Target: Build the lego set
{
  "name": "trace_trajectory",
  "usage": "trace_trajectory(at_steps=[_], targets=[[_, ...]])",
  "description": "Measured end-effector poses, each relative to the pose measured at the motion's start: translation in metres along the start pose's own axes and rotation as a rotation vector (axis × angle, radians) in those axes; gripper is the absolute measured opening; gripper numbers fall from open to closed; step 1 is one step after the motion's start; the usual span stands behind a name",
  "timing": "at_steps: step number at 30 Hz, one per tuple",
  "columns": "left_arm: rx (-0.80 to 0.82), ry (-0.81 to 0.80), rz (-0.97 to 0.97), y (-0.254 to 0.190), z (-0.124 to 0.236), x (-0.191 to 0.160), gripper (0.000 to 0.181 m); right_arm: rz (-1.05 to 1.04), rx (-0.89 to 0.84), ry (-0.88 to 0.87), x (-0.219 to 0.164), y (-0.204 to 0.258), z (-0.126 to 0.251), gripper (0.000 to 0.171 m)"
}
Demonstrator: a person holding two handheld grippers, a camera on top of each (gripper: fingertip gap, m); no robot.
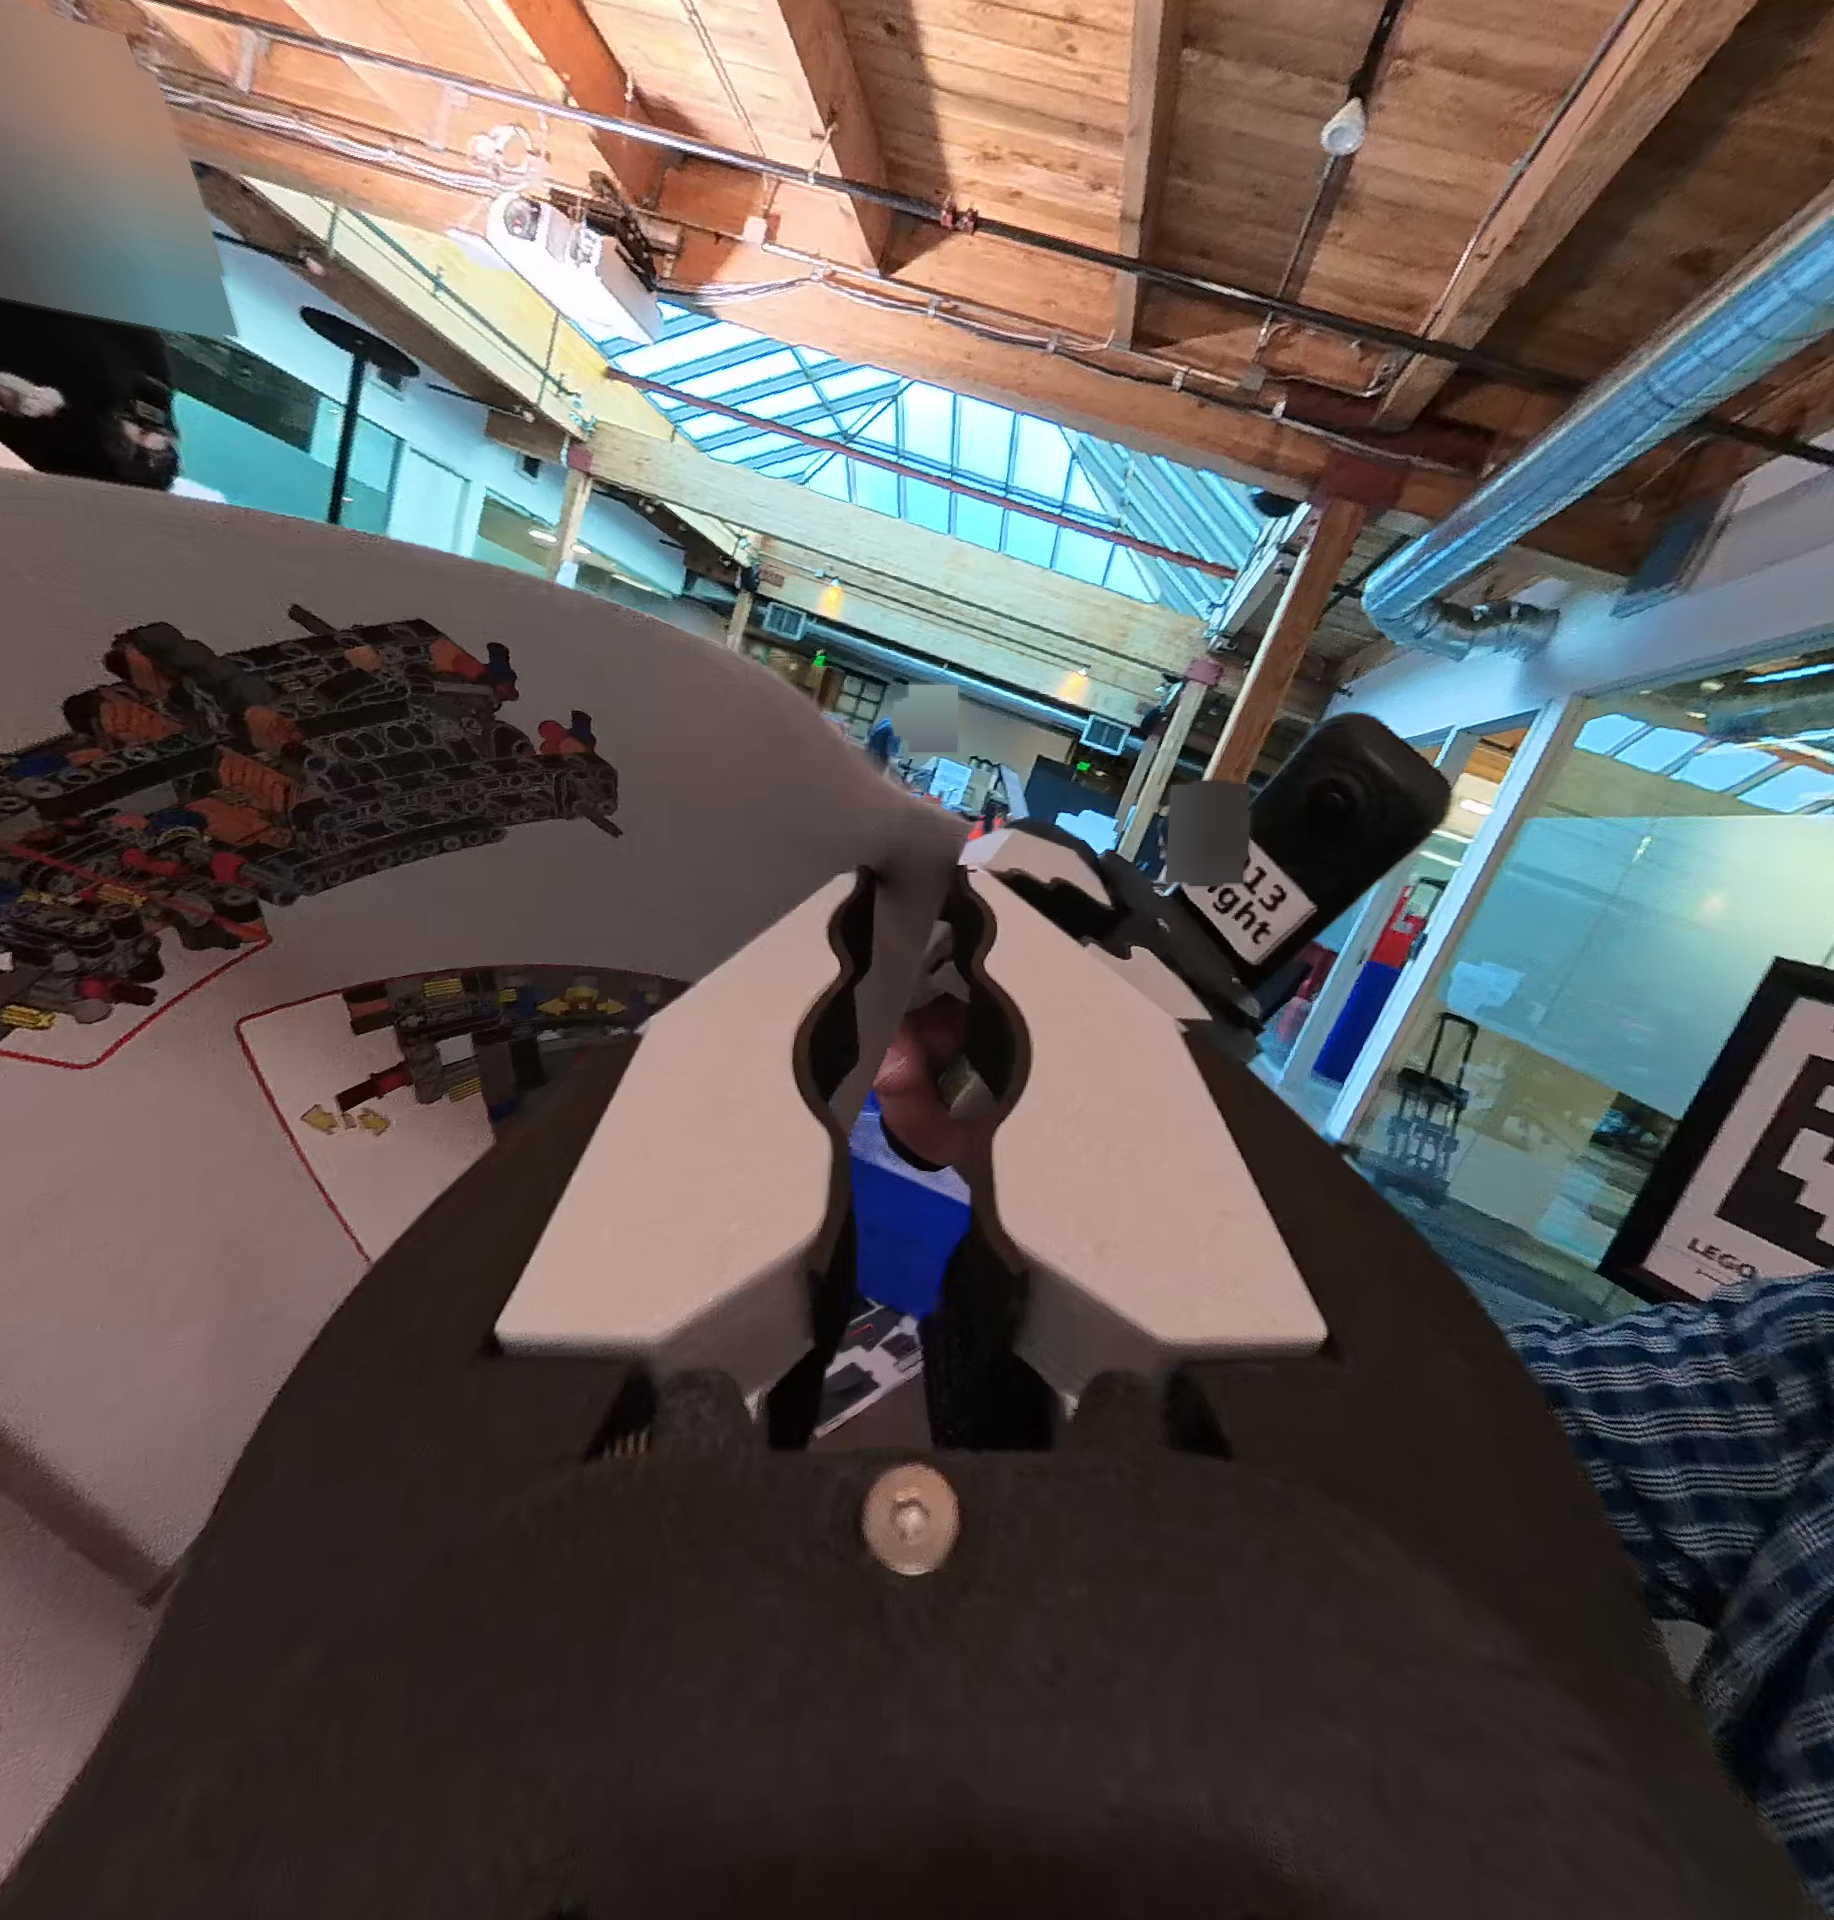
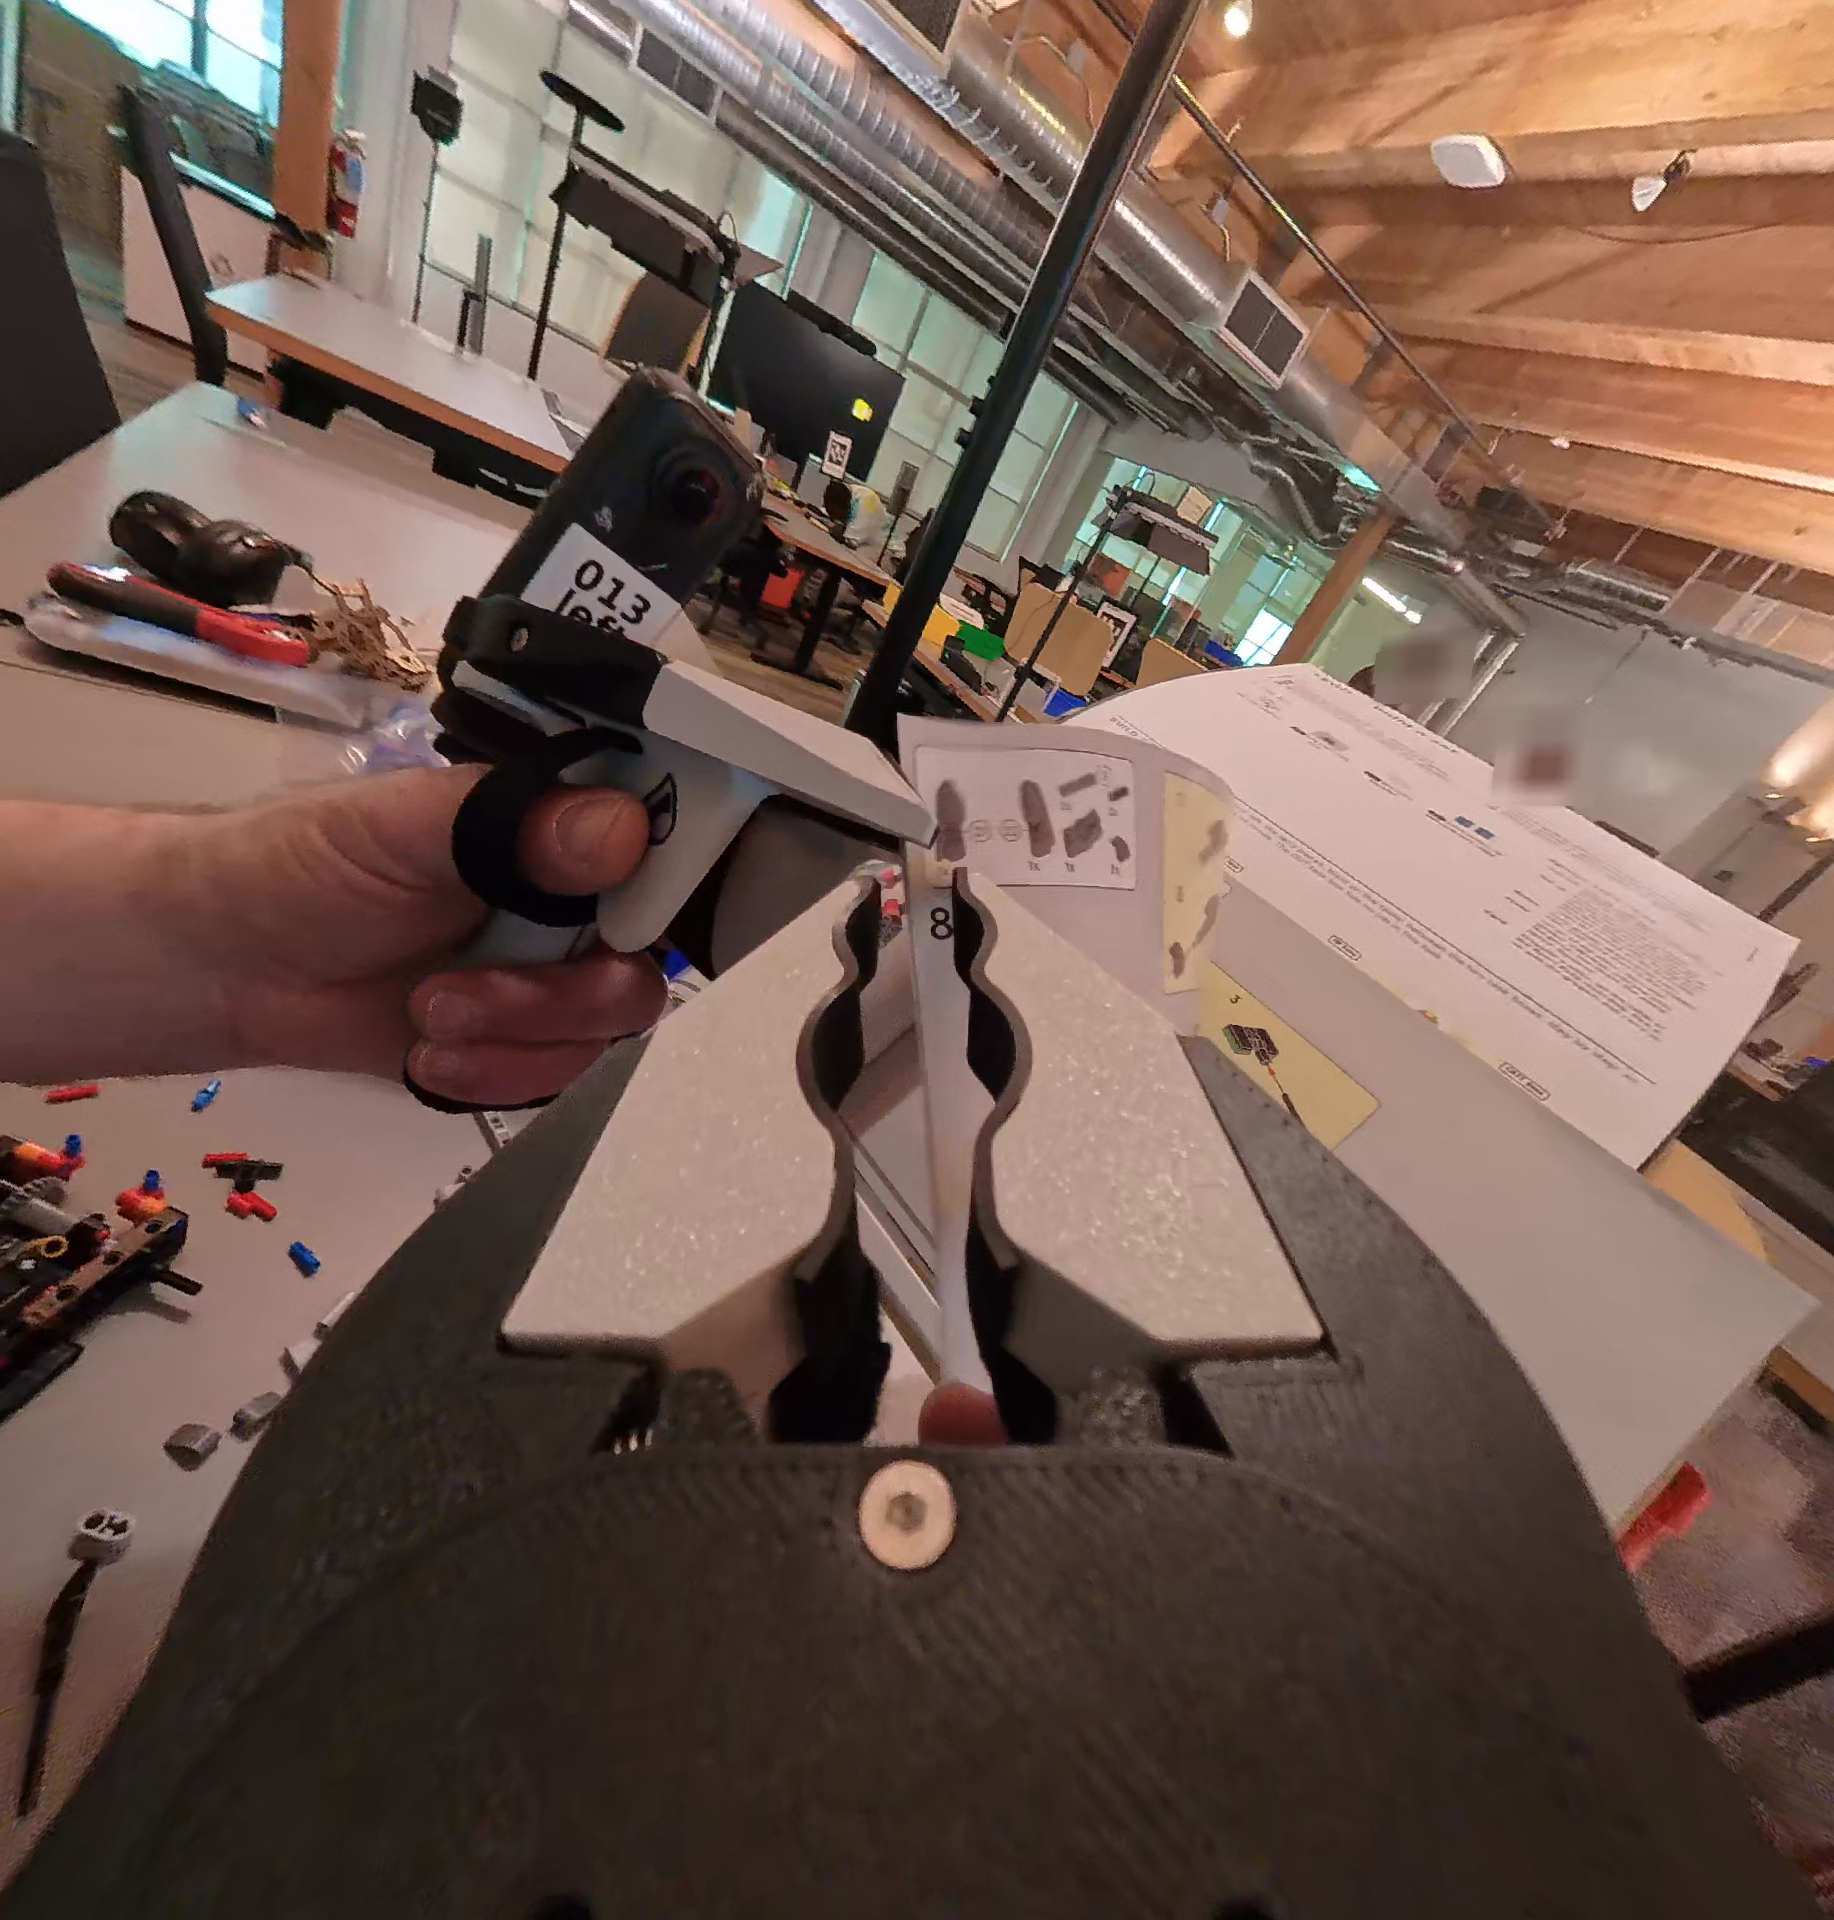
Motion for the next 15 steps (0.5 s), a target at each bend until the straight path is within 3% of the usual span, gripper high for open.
trace_trajectory(at_steps=[15], targets=[[-0.135, -0.01, 0.028, -0.002, -0.007, 0.003, 0.011, -0.21, 0.154, -0.137, 0.002, -0.012, 0.008, 0.011]])
Point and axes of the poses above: each gripper's, where its closed fingertips meet, z back along the fingers, x out of its top, y = z × x across the jaws, the point moved 5 cm from there along z, back along the fingers, and after that the axes turned 5 degrees about y, right-handed, at the moved point
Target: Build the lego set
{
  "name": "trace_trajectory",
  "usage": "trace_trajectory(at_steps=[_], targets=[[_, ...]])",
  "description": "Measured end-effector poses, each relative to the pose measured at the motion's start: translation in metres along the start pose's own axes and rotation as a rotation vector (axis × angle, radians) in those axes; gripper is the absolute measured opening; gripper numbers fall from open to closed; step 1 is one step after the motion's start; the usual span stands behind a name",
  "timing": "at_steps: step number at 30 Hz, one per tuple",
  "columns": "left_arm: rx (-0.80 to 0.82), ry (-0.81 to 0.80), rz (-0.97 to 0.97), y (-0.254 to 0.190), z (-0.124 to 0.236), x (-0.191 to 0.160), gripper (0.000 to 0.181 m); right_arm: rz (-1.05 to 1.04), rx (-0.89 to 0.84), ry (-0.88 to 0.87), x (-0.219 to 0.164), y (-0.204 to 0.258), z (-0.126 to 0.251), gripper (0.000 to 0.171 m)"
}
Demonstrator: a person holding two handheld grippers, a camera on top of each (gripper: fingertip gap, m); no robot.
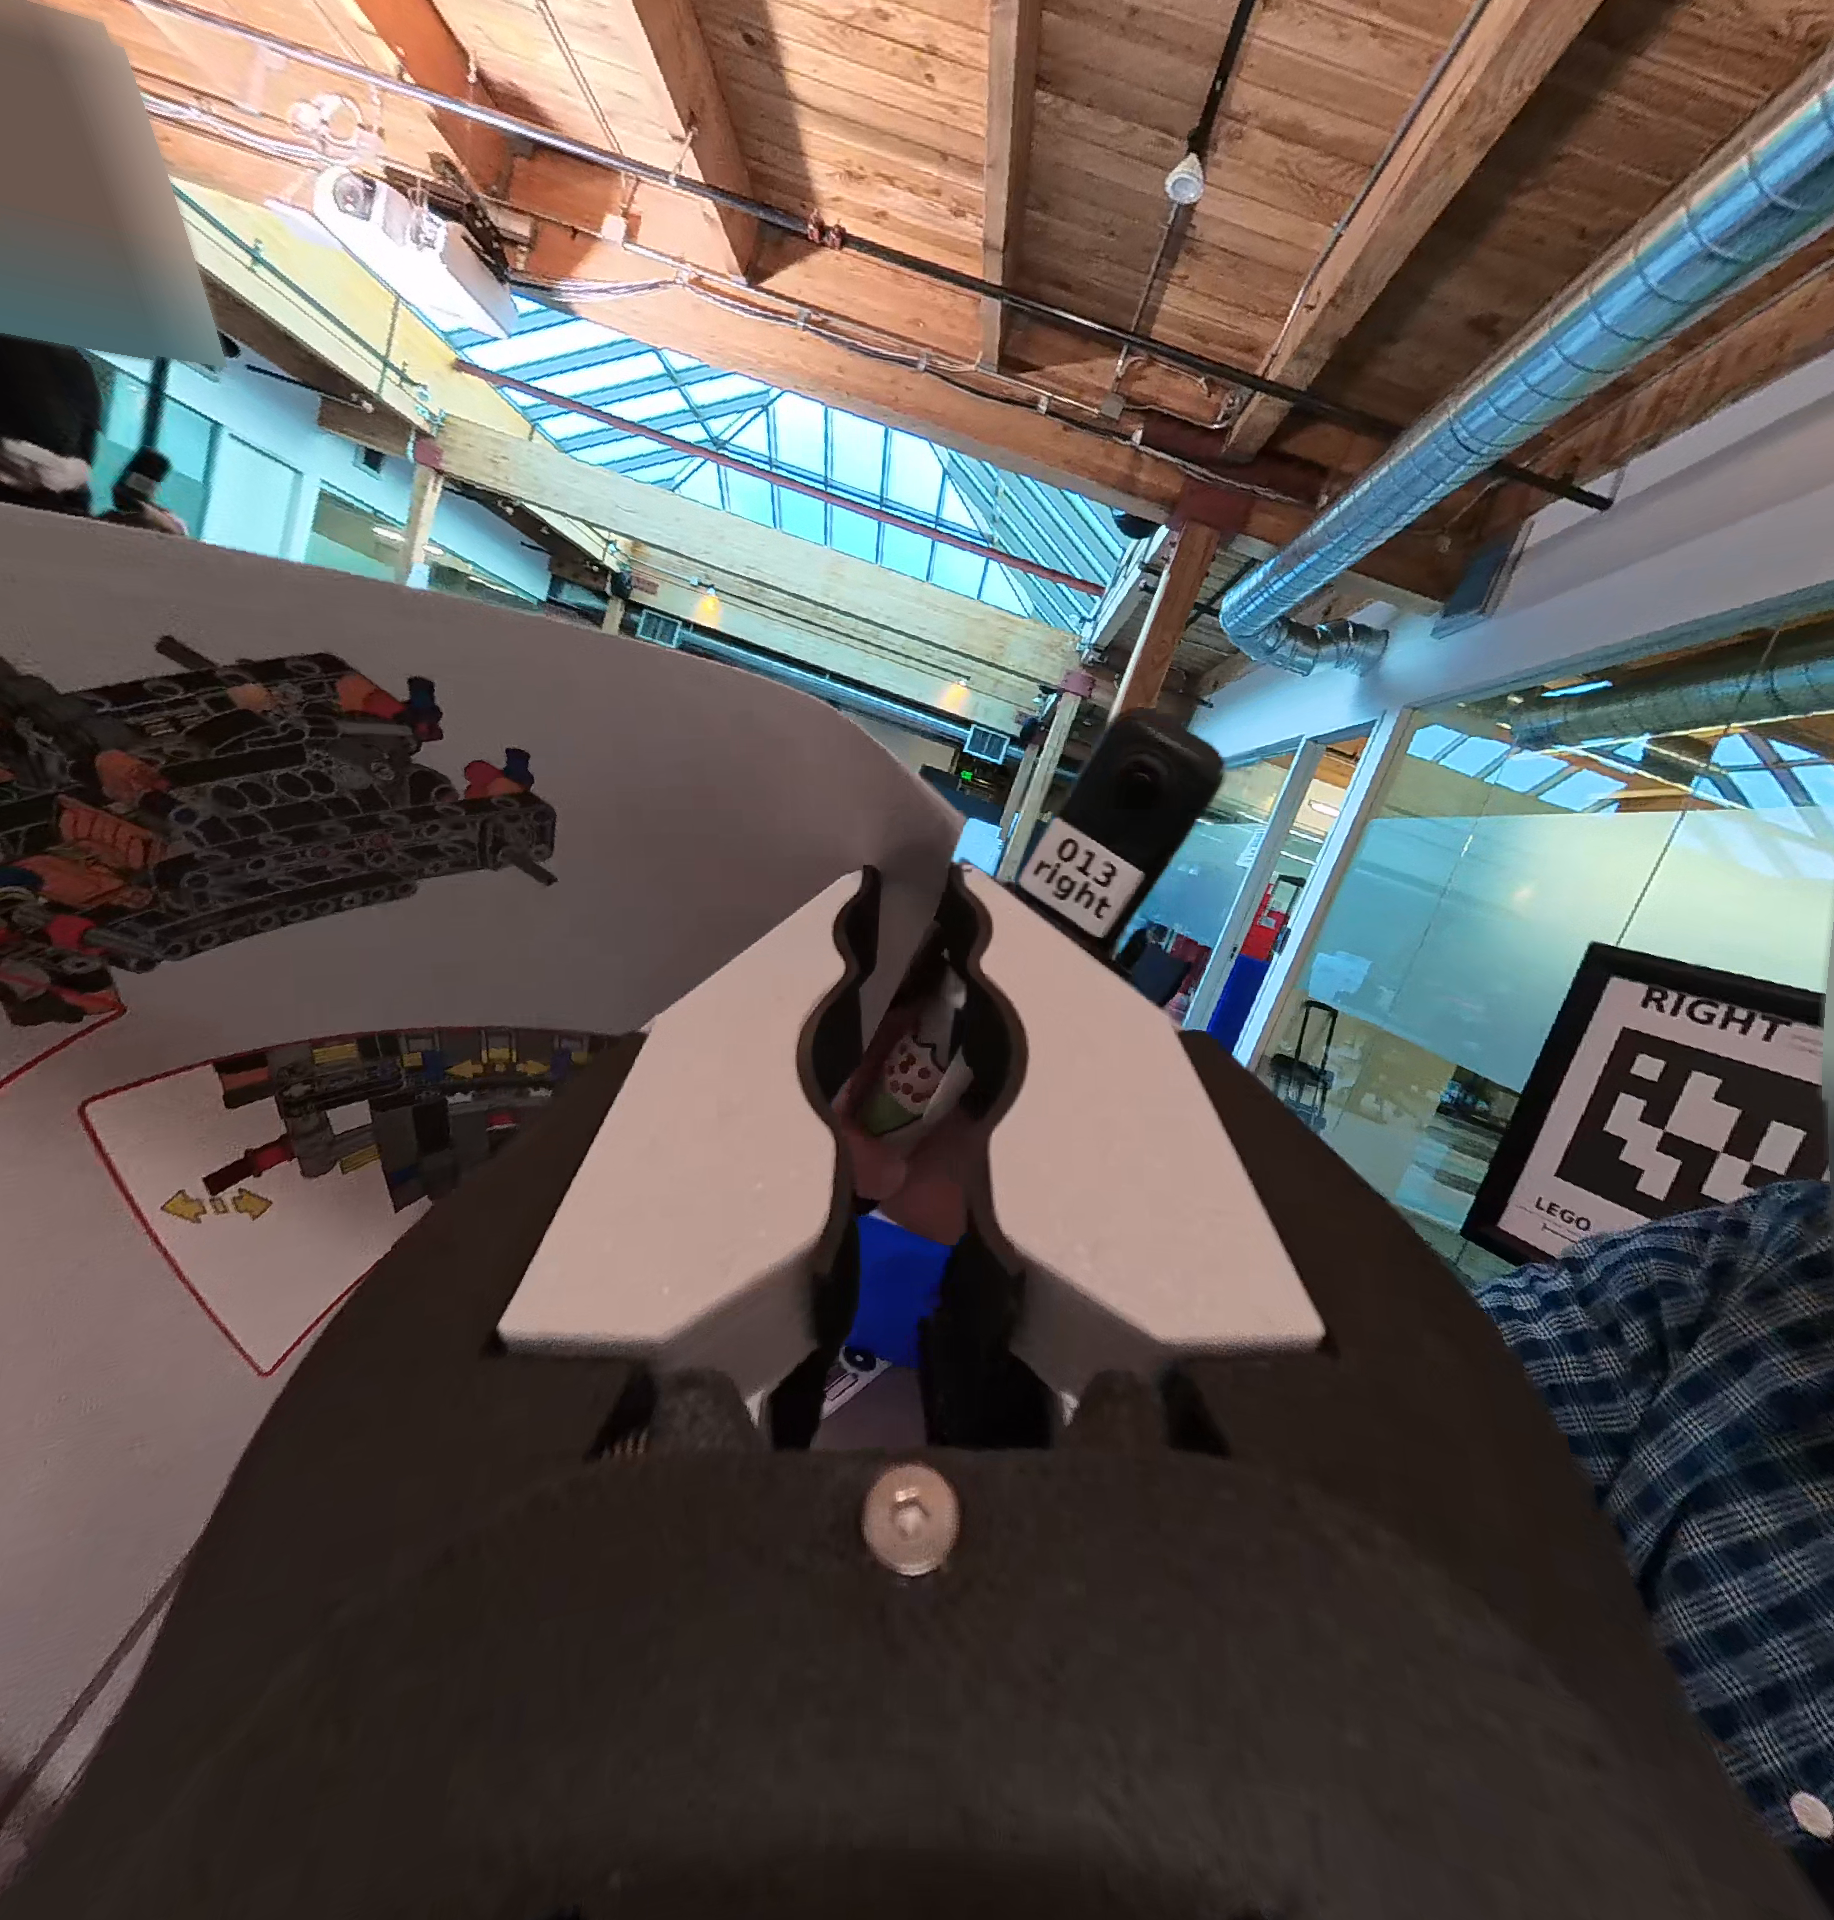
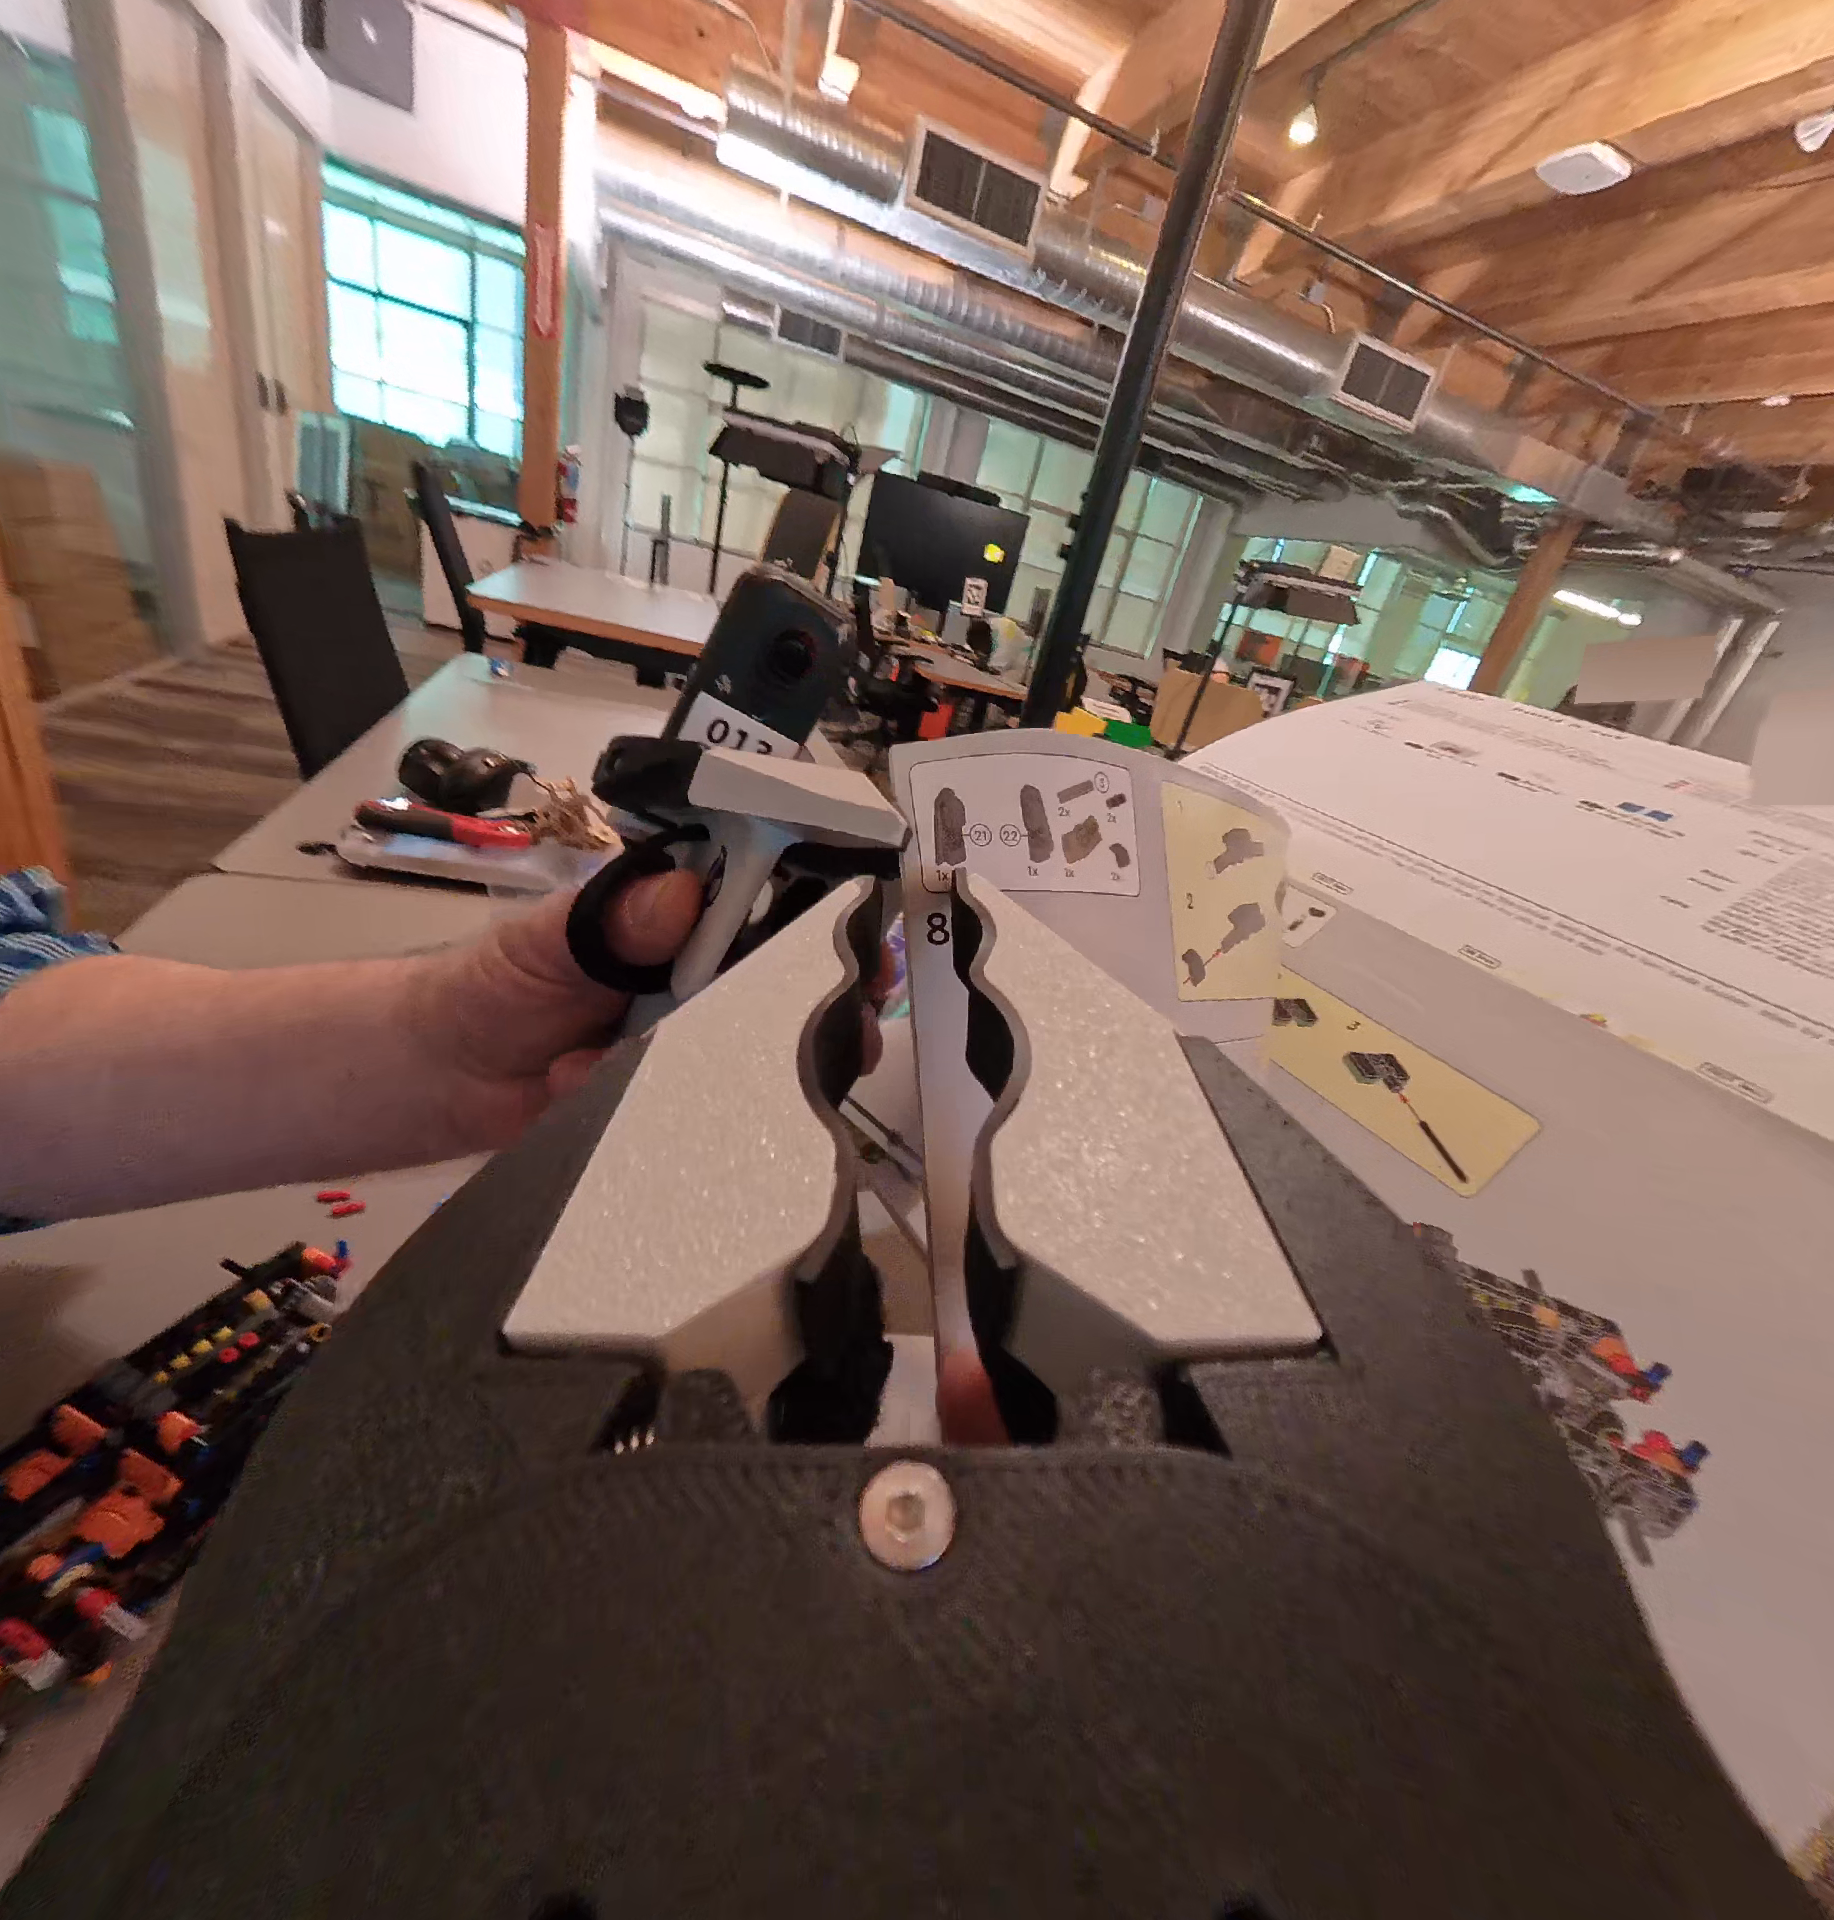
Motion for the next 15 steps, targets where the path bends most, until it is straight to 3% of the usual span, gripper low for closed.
trace_trajectory(at_steps=[15], targets=[[-0.047, -0.005, -0.004, 0.004, -0.01, 0.006, 0.013, -0.172, 0.128, -0.111, 0.002, -0.013, 0.005, 0.01]])
Point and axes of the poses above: each gripper's, where its closed fingertips meet, z back along the fingers, x out of its top, y = z × x across the jaws, the point moved 5 cm from there along z, back along the fingers, and after that the axes turned 5 degrees about y, right-handed, at the moved point
